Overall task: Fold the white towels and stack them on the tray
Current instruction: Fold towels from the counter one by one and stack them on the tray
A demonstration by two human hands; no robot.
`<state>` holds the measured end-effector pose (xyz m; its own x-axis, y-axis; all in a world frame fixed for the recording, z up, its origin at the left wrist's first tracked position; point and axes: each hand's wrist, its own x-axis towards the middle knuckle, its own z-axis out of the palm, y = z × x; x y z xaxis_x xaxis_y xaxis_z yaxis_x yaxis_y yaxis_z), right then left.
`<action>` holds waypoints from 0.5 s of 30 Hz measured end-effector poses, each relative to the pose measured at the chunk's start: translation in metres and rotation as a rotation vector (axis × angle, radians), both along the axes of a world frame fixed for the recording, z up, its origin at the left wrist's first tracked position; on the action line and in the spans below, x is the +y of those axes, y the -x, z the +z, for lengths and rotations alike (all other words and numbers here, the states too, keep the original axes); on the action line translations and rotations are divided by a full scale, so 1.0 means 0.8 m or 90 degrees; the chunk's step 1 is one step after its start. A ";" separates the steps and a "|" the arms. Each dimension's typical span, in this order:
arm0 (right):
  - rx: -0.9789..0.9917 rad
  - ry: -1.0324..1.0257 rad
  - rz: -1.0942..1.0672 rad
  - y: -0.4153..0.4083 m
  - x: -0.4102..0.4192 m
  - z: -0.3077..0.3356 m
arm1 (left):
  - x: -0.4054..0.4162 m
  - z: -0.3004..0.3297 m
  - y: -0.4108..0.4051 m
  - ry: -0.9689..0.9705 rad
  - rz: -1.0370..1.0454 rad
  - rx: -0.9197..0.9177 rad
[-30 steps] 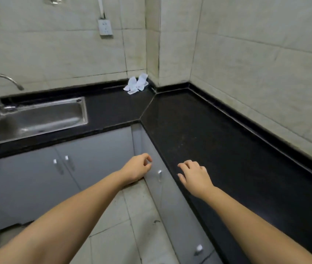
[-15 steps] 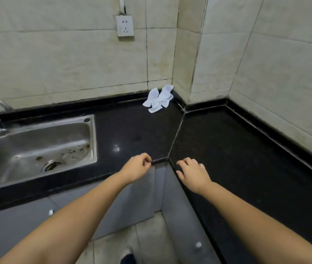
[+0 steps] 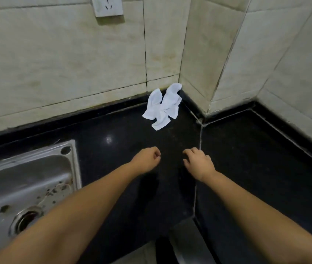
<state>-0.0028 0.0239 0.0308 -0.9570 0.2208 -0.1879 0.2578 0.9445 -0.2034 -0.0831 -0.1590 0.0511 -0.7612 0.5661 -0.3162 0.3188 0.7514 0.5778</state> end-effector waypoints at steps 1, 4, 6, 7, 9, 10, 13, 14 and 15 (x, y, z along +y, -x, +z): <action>-0.002 0.003 0.002 0.027 0.006 -0.004 | 0.009 -0.004 0.019 0.001 0.013 -0.001; -0.001 0.026 0.006 0.110 0.025 -0.019 | 0.042 -0.019 0.080 0.013 0.044 0.011; 0.008 0.040 0.009 0.163 0.038 -0.031 | 0.069 -0.031 0.119 0.014 0.073 0.022; 0.012 0.045 0.011 0.186 0.045 -0.037 | 0.081 -0.039 0.135 0.012 0.088 0.032; 0.016 0.070 0.011 0.226 0.054 -0.052 | 0.103 -0.056 0.161 0.023 0.112 0.065; 0.016 0.087 0.012 0.241 0.056 -0.060 | 0.112 -0.066 0.170 0.042 0.116 0.086; 0.038 0.079 0.027 0.268 0.058 -0.083 | 0.123 -0.100 0.186 0.129 0.107 0.161; 0.056 0.070 0.028 0.272 0.058 -0.089 | 0.124 -0.109 0.189 0.162 0.100 0.191; 0.075 0.069 0.026 0.276 0.058 -0.095 | 0.124 -0.116 0.192 0.188 0.094 0.221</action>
<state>-0.2238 0.0704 -0.0449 -0.9817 0.1656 -0.0942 0.1878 0.9246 -0.3313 -0.2369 -0.0597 -0.0418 -0.9158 0.3687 -0.1594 0.3331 0.9189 0.2113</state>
